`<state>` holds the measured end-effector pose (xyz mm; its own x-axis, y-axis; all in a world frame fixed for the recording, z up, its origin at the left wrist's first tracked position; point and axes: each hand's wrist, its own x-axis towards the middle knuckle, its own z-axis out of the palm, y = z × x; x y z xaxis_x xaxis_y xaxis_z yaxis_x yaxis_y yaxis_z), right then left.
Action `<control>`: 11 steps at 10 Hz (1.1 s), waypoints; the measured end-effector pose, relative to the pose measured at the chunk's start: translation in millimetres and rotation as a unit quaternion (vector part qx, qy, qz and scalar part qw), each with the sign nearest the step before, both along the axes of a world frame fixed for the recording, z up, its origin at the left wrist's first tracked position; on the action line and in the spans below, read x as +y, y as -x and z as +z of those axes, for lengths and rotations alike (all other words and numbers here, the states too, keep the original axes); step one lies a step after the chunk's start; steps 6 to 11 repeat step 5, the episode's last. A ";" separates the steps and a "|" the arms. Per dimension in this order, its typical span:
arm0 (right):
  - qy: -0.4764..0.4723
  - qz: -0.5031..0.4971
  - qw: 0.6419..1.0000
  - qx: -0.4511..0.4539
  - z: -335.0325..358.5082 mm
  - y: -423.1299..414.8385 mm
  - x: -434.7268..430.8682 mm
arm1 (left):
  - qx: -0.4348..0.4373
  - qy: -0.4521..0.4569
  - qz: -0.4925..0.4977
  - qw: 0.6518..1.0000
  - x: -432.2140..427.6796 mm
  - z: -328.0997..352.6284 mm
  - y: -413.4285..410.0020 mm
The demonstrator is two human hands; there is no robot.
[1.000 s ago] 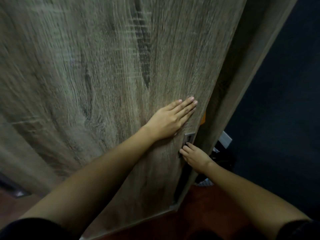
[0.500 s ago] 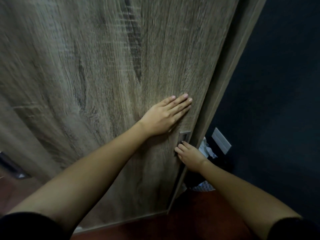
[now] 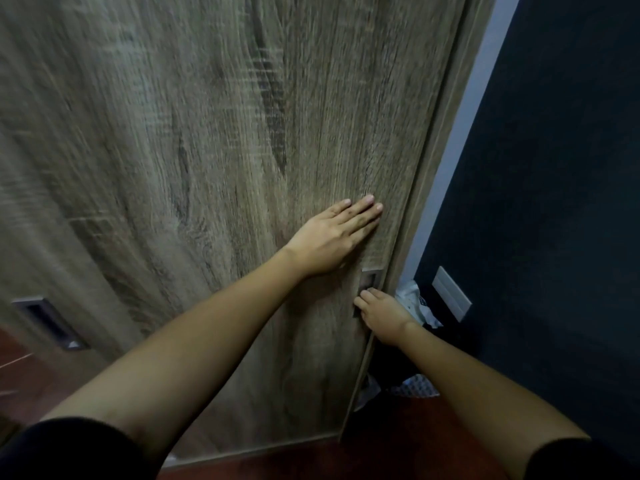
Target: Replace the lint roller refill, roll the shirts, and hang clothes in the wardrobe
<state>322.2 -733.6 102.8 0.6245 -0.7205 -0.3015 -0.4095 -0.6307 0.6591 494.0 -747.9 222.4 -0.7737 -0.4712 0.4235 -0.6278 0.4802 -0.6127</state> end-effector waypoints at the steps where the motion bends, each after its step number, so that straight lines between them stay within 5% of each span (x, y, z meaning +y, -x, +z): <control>1: -0.017 -0.022 0.999 -0.024 3.5 -1.3 2.3 | 0.015 -0.051 -0.004 0.999 12.4 5.7 -6.4; 4: -0.092 -0.097 0.969 -0.207 24.7 5.3 27.0 | 0.103 -0.168 0.096 0.976 67.2 -53.7 -41.9; 5: -0.073 -0.140 0.938 -0.309 43.1 -8.0 37.3 | 0.141 -0.255 0.179 0.940 84.2 -50.2 -53.5; 11: -0.073 -0.140 0.938 -0.309 43.1 -8.0 37.3 | 0.141 -0.255 0.179 0.940 84.2 -50.2 -53.5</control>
